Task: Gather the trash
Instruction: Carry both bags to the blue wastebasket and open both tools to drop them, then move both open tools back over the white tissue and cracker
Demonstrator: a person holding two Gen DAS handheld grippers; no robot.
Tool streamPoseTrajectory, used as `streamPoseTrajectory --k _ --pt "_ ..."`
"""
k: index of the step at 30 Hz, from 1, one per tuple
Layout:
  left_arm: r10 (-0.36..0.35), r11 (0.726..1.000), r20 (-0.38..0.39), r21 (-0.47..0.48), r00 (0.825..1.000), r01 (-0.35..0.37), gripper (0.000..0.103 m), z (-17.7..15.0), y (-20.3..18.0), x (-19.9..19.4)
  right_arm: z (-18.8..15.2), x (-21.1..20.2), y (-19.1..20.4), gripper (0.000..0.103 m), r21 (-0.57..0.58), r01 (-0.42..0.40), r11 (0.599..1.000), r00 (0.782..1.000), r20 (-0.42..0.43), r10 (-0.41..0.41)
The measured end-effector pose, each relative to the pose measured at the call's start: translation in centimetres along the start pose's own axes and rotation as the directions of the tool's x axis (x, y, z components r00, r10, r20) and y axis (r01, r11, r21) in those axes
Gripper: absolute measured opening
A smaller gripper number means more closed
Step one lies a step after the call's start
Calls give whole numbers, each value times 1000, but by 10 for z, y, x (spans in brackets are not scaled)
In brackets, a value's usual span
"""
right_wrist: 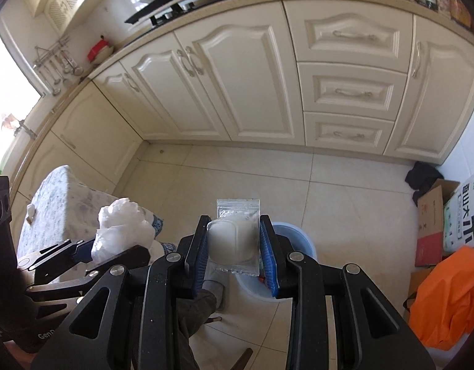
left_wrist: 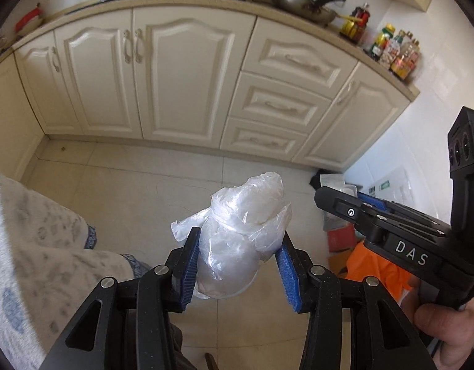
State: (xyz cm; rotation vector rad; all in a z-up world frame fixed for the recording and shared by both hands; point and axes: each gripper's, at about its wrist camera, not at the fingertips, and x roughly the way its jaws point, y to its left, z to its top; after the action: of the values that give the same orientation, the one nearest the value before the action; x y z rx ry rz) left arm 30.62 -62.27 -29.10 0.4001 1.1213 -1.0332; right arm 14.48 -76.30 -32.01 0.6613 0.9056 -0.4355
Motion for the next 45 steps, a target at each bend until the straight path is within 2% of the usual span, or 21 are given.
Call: streamPoseTrajectory --k 3,5,6,8,10,13,16,20,27,36,41,45 --pt "8 1000 -40 13 999 -7 48 19 1 32 -1 13 -11 34 27 11 1000 1000 -27 -10" --pt "29 999 -68 19 997 -28 63 30 2 50 -2 22 -18 35 47 14 999 999 -45 -11" --pt "40 999 -72 16 997 -39 67 35 3 57 -3 24 -20 37 54 13 998 999 -50 -10" --pt "64 998 -74 10 995 -63 84 43 4 67 -4 28 -25 54 73 12 997 998 -57 -8" --pt "90 996 -63 14 994 -90 89 43 3 69 -6 29 -29 68 89 11 996 999 -53 -7" --pt "134 991 -45 22 990 -133 95 46 3 69 -6 30 -32 76 102 11 995 999 -53 -6" --pt "169 985 -16 19 985 -169 100 51 2 65 -7 29 -33 103 127 25 992 999 -51 -19" --pt "227 974 29 18 973 -228 102 49 -1 53 -7 29 -30 103 141 52 989 997 -67 -43" --pt "228 974 98 -19 969 -227 102 15 -5 8 -7 12 -10 103 103 46 994 998 -43 -42" --pt "219 975 189 -79 957 -207 102 -44 25 -94 -2 -20 45 103 25 14 1000 1000 21 -15" --pt "232 970 258 -140 938 -201 102 -78 48 -151 0 -41 87 103 -37 -20 999 998 62 23" --pt "267 959 321 -181 909 -217 102 -106 65 -197 2 -56 127 103 -99 -53 994 994 92 62"
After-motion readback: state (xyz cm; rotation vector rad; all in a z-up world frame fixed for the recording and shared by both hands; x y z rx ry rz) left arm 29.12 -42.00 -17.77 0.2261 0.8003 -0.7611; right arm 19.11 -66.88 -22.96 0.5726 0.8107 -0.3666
